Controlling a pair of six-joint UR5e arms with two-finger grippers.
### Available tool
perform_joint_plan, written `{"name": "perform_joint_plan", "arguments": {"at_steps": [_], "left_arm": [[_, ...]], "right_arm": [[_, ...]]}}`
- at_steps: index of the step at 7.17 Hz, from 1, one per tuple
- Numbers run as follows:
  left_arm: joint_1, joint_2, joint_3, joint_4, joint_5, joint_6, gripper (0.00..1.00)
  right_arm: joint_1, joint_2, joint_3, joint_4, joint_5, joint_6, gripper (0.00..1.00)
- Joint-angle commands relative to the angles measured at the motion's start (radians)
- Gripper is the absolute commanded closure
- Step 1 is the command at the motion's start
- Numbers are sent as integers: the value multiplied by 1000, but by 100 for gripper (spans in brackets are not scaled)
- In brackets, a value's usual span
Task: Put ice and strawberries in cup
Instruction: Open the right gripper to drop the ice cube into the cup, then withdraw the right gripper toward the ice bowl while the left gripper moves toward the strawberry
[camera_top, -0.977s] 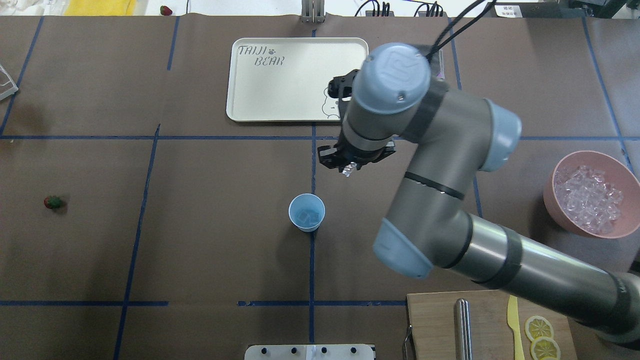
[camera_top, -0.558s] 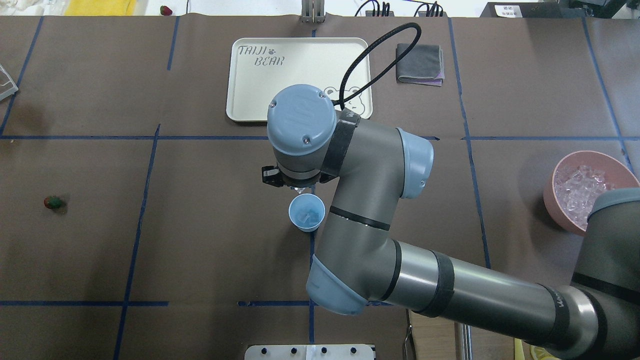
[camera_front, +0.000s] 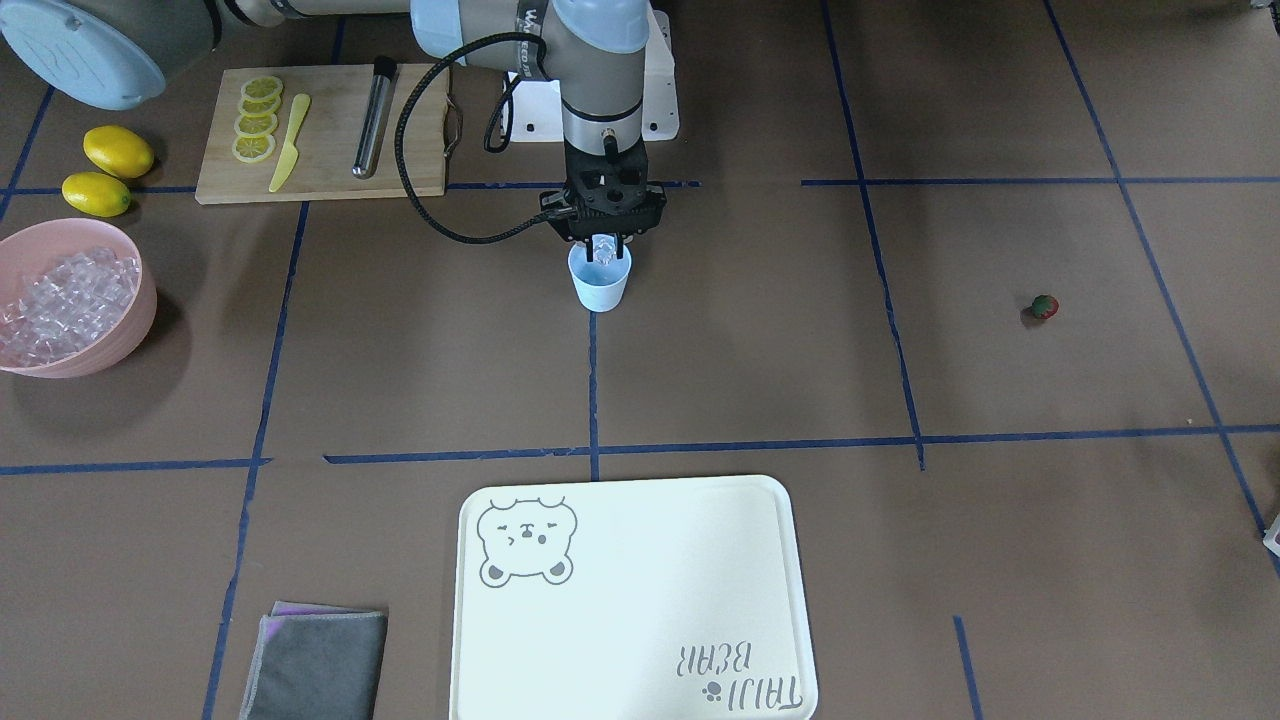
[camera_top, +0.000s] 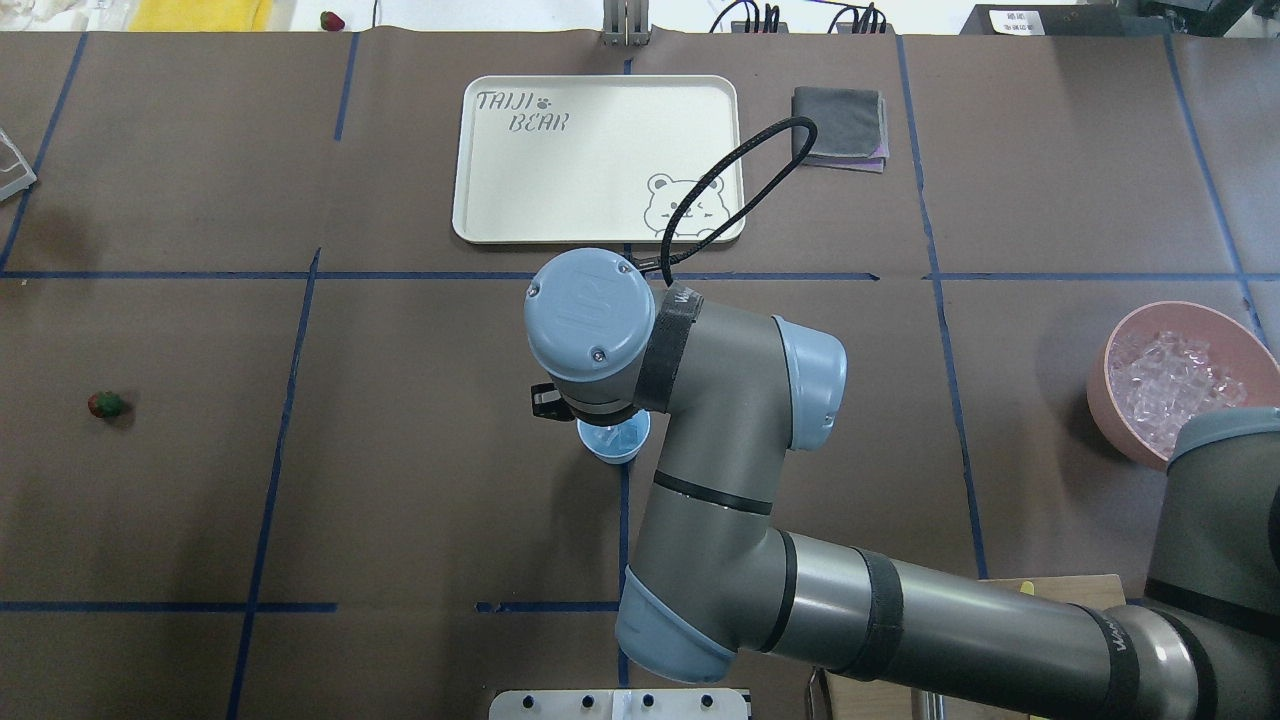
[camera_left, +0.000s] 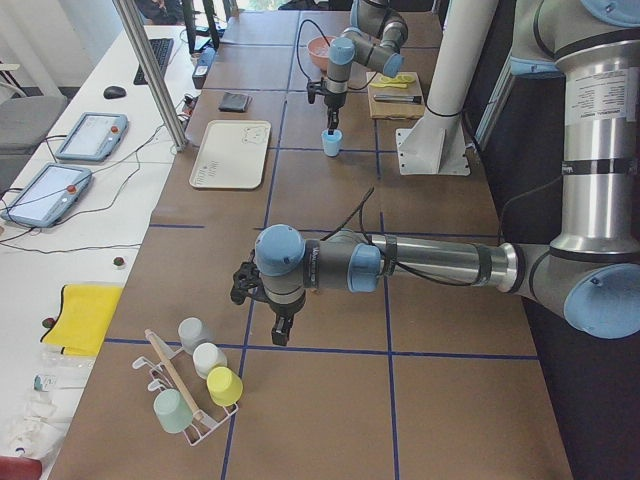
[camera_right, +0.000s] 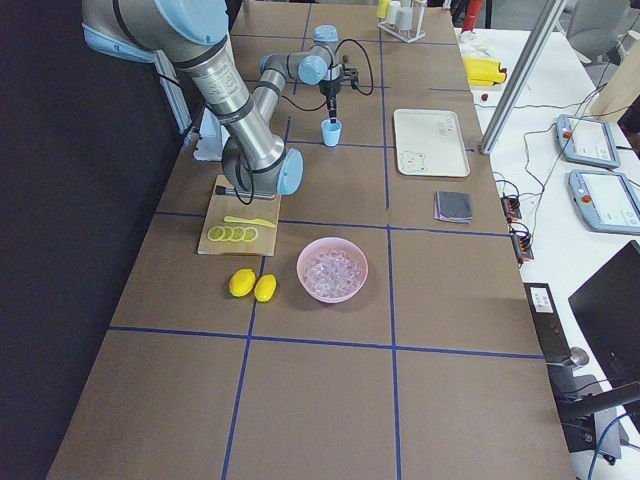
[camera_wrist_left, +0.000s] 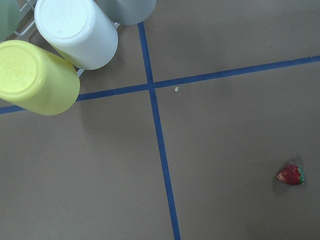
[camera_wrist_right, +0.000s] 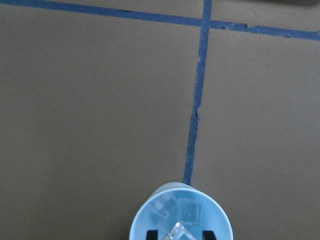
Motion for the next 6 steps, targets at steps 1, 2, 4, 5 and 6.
{"name": "perform_joint_plan", "arguments": {"at_steps": [1,2,4,5,6], "left_arm": [[0,0,0,0,0,0,0],[0,0,0,0,0,0,0],[0,0,-2,-2,0,0,0],[0,0,0,-3,1,8,0],[0,0,-11,-17,2,8,0]], "right_arm": [[-7,-5,8,1,-29,-1,1],[-7,-5,8,1,-28,-2,1],[-6,-8,28,-1,-17,-6,1],[41,-55,85,-1,-1,-18,1],[144,-139,160,-1,91,-62,1]]}}
